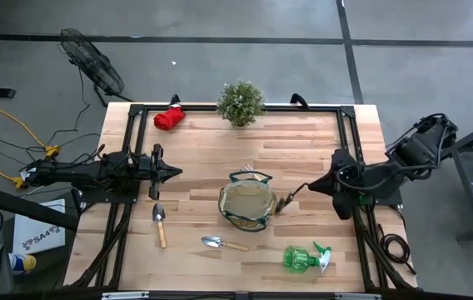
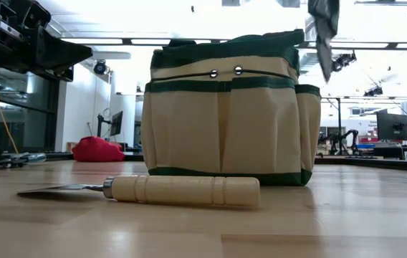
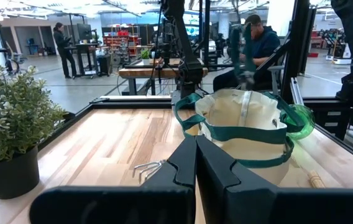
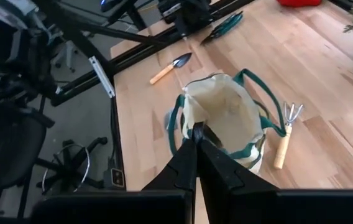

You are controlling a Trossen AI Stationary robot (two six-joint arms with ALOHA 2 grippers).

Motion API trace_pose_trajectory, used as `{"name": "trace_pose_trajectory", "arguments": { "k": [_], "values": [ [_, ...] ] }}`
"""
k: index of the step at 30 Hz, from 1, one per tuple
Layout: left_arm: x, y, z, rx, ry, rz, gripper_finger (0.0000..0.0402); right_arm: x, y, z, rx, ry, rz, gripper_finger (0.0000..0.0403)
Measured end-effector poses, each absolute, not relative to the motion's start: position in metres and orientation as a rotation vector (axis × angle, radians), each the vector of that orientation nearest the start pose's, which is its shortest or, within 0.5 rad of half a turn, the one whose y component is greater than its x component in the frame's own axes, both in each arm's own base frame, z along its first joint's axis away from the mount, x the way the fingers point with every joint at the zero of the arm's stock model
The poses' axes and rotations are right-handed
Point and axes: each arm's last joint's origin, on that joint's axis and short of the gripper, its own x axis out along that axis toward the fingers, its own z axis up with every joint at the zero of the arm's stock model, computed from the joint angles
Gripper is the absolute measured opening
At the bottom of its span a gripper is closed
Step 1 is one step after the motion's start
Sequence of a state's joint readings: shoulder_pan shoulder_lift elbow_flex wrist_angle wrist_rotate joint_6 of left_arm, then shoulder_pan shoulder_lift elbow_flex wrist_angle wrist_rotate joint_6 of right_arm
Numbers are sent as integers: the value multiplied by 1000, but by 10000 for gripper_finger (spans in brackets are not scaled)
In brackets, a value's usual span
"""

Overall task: Pick & Place Garden tools in Gardening bag
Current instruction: Put the top green shear scissors into the brown gardening bag

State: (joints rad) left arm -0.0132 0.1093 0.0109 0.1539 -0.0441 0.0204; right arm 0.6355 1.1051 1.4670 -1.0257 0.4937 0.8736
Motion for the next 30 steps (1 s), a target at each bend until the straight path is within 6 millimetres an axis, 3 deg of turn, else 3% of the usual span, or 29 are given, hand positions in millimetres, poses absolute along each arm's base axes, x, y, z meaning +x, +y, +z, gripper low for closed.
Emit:
{"name": "trace_pose_trajectory", "arguments": {
  "k": [18, 30],
  "values": [
    [104, 0, 173, 19, -55, 31, 0, 173, 109, 431, 387, 504, 37, 3],
    [104, 0, 173, 19, -55, 31, 0, 192, 103, 426, 351, 510, 0, 3]
  ]
}}
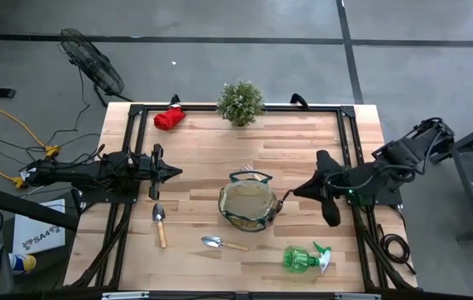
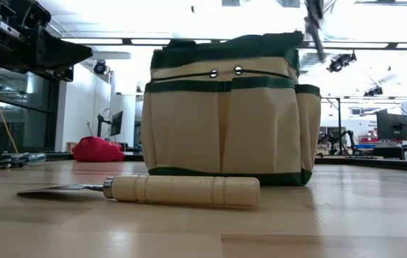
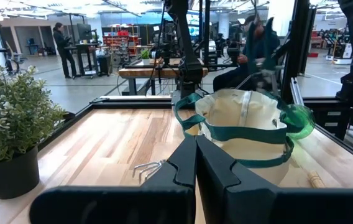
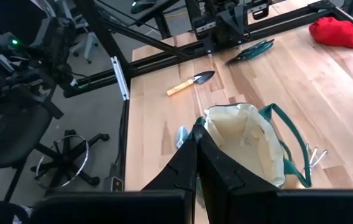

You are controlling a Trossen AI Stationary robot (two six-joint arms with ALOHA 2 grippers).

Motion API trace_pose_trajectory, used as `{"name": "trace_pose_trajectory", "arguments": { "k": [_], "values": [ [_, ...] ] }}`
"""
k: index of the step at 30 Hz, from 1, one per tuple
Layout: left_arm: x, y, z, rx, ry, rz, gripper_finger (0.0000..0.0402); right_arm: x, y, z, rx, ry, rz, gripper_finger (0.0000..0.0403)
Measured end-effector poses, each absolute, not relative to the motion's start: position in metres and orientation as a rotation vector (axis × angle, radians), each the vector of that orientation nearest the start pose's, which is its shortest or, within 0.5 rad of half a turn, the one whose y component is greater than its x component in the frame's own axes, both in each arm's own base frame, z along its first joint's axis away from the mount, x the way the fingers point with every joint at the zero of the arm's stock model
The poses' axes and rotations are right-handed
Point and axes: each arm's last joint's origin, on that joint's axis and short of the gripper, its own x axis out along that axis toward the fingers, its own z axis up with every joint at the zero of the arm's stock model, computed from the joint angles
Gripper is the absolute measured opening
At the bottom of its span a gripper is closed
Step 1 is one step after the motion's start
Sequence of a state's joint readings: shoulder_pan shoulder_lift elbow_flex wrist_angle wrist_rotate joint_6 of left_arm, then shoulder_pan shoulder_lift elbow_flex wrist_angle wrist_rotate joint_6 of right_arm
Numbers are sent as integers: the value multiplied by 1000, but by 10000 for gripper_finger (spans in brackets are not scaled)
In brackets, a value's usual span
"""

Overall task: Pick & Place Garden tools in Gardening bag
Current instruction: Put the top green shear scissors into the brown gardening bag

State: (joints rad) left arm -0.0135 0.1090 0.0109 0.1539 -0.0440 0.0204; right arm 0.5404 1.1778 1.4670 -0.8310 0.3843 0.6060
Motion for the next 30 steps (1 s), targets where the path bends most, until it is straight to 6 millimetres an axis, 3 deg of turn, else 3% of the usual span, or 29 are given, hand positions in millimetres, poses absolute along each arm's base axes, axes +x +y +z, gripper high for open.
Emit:
{"name": "trace_pose_trajectory", "arguments": {
  "k": [15, 30],
  "values": [
    [104, 0, 173, 19, -55, 31, 0, 194, 101, 425, 337, 508, -22, 3],
    [104, 0, 173, 19, -55, 31, 0, 211, 94, 418, 284, 528, -79, 3]
  ]
}}
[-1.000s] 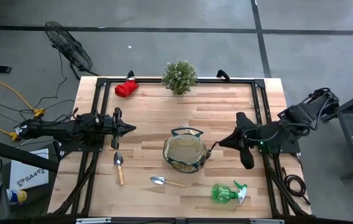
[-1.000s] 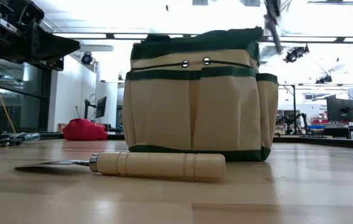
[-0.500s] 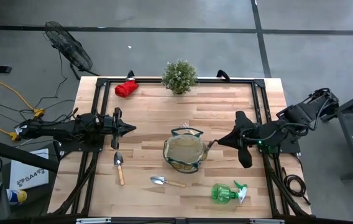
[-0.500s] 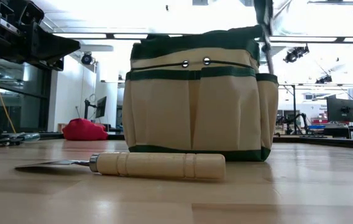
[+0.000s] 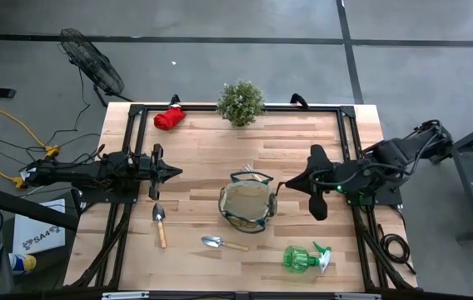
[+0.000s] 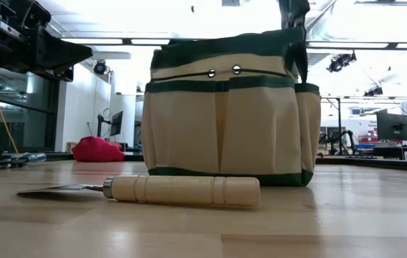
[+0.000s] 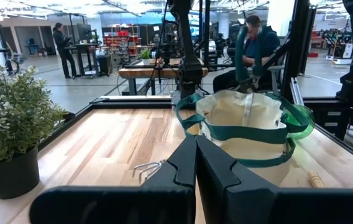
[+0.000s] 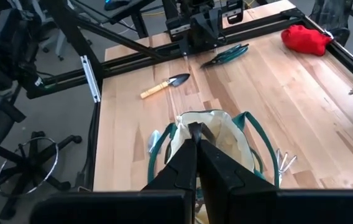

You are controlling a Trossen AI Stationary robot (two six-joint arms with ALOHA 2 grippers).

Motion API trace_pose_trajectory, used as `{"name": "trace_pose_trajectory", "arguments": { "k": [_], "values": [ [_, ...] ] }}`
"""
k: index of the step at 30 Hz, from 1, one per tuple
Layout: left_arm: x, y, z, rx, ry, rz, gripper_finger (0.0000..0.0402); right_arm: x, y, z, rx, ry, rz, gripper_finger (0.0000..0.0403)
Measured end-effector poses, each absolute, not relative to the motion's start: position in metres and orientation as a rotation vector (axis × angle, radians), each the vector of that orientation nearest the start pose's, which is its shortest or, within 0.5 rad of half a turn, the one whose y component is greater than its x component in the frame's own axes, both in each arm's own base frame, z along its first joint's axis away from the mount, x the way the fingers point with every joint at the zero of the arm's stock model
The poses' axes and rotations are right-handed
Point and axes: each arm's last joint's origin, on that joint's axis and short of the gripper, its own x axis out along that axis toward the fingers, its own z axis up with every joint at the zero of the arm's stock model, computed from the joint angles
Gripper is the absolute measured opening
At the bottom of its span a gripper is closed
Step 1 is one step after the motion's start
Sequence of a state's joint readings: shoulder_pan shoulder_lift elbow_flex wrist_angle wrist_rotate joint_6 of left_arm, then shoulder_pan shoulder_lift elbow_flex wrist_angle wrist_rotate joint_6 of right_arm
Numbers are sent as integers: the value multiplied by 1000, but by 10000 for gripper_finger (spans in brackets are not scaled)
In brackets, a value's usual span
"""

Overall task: Pick & Place Garden tools in Gardening bag
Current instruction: Put the top green shear scissors into the brown gardening bag

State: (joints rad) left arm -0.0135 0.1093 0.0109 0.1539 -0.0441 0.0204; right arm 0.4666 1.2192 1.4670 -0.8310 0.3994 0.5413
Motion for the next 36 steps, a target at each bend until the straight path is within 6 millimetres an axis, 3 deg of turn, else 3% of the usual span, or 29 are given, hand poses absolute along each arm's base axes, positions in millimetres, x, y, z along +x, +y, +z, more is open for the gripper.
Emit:
{"name": "trace_pose_trajectory", "arguments": {
  "k": [10, 36],
  "values": [
    [104, 0, 173, 19, -55, 31, 0, 213, 93, 415, 279, 531, -120, 3],
    [104, 0, 173, 19, -55, 31, 0, 186, 108, 413, 345, 509, -263, 3]
  ]
}}
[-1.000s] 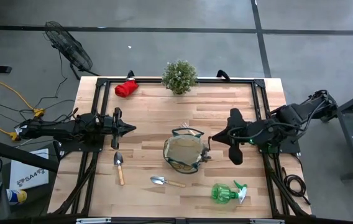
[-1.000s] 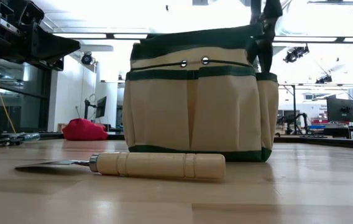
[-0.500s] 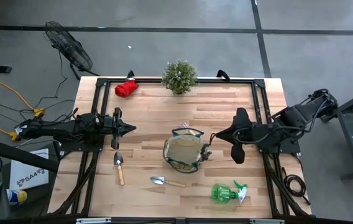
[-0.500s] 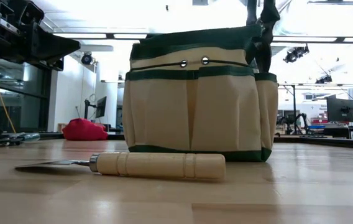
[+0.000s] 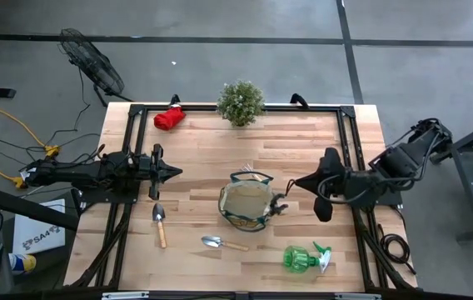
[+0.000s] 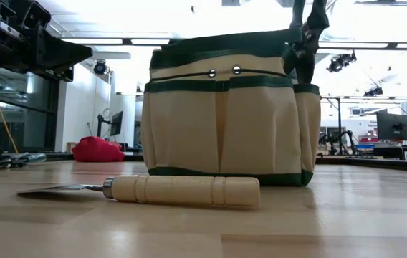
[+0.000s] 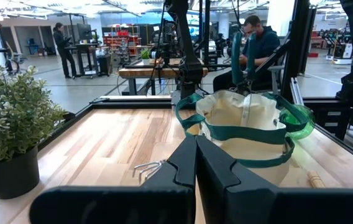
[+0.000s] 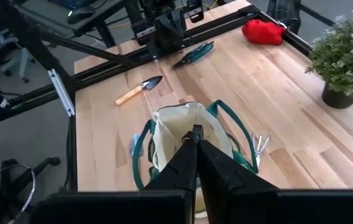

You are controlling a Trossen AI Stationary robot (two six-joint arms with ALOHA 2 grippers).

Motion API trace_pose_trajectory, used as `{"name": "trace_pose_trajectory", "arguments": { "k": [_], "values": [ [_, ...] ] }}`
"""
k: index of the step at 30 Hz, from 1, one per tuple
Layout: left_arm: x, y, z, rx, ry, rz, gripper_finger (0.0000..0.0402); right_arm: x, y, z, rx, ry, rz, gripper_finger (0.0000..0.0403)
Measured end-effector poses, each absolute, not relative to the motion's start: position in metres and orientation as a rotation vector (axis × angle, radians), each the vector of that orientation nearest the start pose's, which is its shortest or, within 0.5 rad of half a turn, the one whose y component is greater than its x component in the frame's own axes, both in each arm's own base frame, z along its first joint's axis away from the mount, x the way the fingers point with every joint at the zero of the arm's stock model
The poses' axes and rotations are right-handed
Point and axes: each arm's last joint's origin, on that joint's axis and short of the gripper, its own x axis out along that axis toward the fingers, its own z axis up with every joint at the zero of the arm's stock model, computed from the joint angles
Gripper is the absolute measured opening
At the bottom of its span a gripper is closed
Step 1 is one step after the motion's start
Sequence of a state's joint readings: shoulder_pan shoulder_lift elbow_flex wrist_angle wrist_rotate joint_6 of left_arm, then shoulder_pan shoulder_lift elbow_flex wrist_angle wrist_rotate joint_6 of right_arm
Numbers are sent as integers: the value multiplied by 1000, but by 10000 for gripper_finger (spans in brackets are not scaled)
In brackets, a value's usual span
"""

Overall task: Pick & Place Garden tools in Gardening bag
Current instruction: Put the top green shear scissors into the brown gardening bag

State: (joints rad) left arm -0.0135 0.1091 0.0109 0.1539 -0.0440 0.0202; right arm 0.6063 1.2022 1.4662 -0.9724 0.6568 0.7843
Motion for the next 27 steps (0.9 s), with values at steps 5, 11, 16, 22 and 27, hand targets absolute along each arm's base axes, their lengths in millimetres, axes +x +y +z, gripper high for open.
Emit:
{"name": "trace_pose_trajectory", "arguments": {
  "k": [5, 11, 16, 22, 27],
  "values": [
    [104, 0, 173, 19, -55, 31, 0, 184, 110, 413, 351, 497, -275, 3],
    [104, 0, 173, 19, -55, 31, 0, 180, 112, 414, 347, 477, -278, 3],
    [104, 0, 173, 19, -56, 31, 0, 180, 111, 415, 343, 466, -291, 3],
    [104, 0, 173, 19, -55, 31, 0, 180, 111, 415, 345, 466, -294, 3],
    [104, 0, 173, 19, -55, 31, 0, 182, 108, 414, 358, 467, -318, 3]
  ]
}}
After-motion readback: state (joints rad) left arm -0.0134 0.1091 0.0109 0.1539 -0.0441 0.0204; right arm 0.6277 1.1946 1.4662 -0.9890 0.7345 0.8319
